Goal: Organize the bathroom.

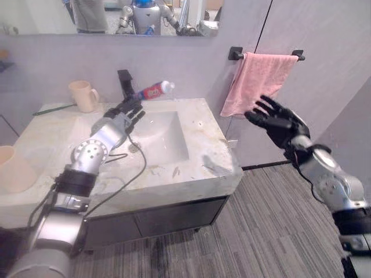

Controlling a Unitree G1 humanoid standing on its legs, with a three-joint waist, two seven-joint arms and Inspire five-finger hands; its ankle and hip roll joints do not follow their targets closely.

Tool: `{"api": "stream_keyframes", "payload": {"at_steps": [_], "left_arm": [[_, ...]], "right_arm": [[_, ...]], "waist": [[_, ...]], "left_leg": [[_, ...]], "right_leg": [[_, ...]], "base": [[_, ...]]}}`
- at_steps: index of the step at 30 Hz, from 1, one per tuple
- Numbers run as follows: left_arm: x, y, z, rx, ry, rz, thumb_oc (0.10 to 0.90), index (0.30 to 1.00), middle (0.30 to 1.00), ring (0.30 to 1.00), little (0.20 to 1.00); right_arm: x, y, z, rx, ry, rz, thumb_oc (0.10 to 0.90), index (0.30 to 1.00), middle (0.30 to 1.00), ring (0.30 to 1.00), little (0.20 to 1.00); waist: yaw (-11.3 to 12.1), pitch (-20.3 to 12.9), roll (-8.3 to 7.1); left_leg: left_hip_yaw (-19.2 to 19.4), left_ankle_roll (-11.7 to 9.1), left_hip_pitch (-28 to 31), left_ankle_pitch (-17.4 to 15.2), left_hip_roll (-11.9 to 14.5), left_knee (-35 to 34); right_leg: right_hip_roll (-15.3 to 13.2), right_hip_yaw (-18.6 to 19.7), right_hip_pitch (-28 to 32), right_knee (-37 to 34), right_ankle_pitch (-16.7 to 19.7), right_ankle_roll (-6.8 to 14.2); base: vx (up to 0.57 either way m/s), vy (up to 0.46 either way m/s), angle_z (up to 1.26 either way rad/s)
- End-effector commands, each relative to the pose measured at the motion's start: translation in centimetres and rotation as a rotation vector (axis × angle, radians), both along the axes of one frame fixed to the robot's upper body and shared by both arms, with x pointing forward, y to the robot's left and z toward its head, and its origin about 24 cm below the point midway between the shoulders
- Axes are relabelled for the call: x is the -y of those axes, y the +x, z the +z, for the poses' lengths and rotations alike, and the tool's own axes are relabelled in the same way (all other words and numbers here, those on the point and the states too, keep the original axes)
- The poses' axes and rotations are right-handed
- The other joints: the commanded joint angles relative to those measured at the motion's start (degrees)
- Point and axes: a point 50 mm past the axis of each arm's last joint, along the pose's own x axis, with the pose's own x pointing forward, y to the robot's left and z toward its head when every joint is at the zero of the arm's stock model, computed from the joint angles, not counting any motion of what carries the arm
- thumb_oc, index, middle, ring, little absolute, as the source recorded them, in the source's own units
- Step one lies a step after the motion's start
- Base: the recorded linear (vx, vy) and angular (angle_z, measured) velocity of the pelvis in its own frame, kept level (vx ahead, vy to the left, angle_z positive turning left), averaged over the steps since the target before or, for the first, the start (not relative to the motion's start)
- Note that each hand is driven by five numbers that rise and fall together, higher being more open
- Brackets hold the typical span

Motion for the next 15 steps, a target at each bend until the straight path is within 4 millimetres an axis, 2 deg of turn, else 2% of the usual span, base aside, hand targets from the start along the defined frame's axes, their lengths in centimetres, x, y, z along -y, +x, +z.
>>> {"api": "stream_keyframes", "payload": {"at_steps": [1,8,15], "left_arm": [[1.8,0.5,7.5,0.329,-0.03,-0.038,0.4,0.3,0.3,0.3,0.3],[3.6,0.6,6.3,0.319,-0.061,-0.09,0.4,0.3,0.3,0.3,0.3],[5.4,0.4,5.8,0.32,-0.094,-0.144,0.4,0.3,0.3,0.3,0.3]], "right_arm": [[-1.5,-0.8,9.3,0.374,0.111,0.071,0.8,0.9,0.9,0.9,0.9],[-4.5,-0.2,11.4,0.392,0.325,0.181,0.8,0.9,0.9,0.9,0.9],[-6.9,0.3,11.8,0.343,0.473,0.278,0.8,0.9,0.9,0.9,0.9]], "waist": [[1.6,-7.1,-0.57],[3.0,-7.9,-0.67],[4.1,-8.6,-0.68]], "left_leg": [[2.9,0.1,-0.7,-1.6,2.2,0.5],[2.0,0.2,-0.8,-1.5,2.3,0.5],[1.1,0.3,-1.2,-1.3,2.2,0.6]], "right_leg": [[-0.2,-9.7,-0.5,5.5,-6.0,4.4],[-0.4,-10.2,-0.5,5.4,-6.0,4.4],[-0.5,-10.1,-0.6,5.4,-5.8,4.3]], "base": [[0.0,0.0,0.0],[0.0,0.001,0.01],[0.01,0.012,0.06]]}}
